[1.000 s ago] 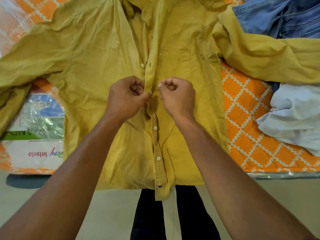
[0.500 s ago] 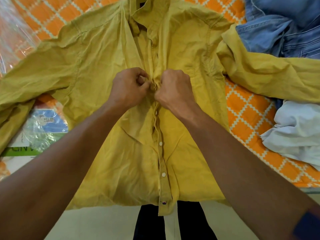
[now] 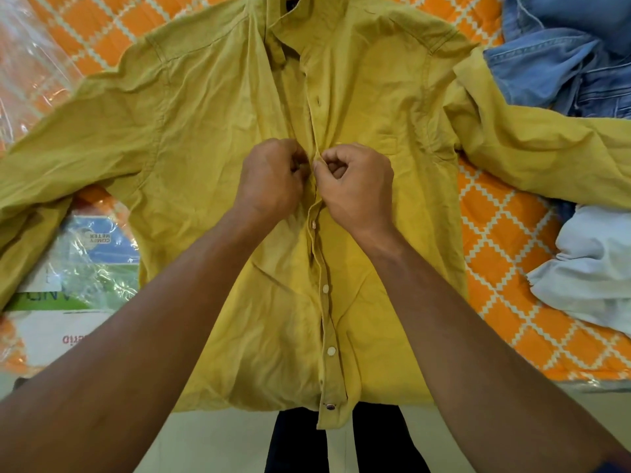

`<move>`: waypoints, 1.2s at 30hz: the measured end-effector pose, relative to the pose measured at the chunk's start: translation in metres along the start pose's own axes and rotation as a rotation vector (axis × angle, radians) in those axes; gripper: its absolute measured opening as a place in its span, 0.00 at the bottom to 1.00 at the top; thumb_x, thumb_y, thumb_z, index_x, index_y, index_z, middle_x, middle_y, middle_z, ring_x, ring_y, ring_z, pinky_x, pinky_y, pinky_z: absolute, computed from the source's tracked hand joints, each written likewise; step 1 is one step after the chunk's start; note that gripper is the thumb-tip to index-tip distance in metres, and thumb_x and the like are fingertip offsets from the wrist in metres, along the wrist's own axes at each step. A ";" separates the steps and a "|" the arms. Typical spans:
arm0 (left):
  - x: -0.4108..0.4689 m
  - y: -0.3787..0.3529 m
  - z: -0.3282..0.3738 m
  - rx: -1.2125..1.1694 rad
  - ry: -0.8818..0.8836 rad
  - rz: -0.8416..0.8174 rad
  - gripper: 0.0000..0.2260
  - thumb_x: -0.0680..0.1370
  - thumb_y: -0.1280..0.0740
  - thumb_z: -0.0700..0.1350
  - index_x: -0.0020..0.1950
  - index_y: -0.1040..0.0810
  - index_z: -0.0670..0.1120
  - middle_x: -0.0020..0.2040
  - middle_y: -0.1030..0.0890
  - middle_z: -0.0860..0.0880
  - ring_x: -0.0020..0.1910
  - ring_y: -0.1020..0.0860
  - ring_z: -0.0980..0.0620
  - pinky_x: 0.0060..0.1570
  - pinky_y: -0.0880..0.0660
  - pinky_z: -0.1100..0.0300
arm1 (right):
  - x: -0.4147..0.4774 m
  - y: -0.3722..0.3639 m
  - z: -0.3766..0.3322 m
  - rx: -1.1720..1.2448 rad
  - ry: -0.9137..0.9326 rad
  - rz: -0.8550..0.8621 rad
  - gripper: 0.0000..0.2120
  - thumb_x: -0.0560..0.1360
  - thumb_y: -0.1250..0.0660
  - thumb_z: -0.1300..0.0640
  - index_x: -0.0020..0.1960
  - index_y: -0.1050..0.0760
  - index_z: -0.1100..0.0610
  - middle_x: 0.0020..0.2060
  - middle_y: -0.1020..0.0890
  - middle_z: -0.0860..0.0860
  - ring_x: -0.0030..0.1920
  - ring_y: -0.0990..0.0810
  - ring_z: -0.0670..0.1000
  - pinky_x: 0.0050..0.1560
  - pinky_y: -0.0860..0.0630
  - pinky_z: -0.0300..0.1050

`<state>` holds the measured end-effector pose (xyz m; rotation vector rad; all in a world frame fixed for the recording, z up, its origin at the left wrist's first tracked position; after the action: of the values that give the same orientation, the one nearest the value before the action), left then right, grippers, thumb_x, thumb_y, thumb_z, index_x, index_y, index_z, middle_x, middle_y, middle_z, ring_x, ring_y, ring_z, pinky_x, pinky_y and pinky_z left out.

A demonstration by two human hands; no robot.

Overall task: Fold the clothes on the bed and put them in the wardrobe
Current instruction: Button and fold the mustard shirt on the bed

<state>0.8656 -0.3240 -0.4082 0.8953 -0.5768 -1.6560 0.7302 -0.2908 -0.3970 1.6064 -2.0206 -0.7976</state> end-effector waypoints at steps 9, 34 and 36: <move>-0.005 0.004 -0.016 -0.358 0.176 0.037 0.04 0.76 0.26 0.40 0.49 0.16 0.47 0.38 0.19 0.55 0.37 0.22 0.61 0.40 0.24 0.72 | 0.003 -0.021 0.002 0.070 -0.218 -0.068 0.07 0.74 0.26 0.57 0.37 0.17 0.55 0.28 0.19 0.44 0.33 0.19 0.45 0.35 0.23 0.42; -0.003 0.002 -0.021 -0.501 0.347 -0.034 0.01 0.77 0.27 0.41 0.46 0.16 0.45 0.39 0.15 0.46 0.39 0.17 0.51 0.50 0.17 0.50 | 0.004 -0.027 -0.006 0.042 -0.296 -0.105 0.05 0.73 0.27 0.59 0.39 0.17 0.59 0.31 0.17 0.50 0.36 0.18 0.51 0.39 0.21 0.48; -0.002 0.003 -0.021 -0.525 0.351 -0.037 0.02 0.77 0.27 0.41 0.45 0.16 0.45 0.38 0.16 0.47 0.37 0.19 0.54 0.50 0.17 0.52 | 0.004 -0.028 -0.006 0.000 -0.254 -0.099 0.06 0.72 0.28 0.60 0.37 0.19 0.60 0.31 0.18 0.52 0.35 0.20 0.53 0.38 0.23 0.51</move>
<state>0.8839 -0.3209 -0.4178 0.7771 0.1165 -1.5285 0.7538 -0.3002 -0.4113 1.6884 -2.1232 -1.0861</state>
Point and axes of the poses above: each hand's wrist, its own x-axis towards the middle knuckle, its own y-axis out of the back of the hand, z = x × y, the point moved 4 cm from there along x, towards the middle knuckle
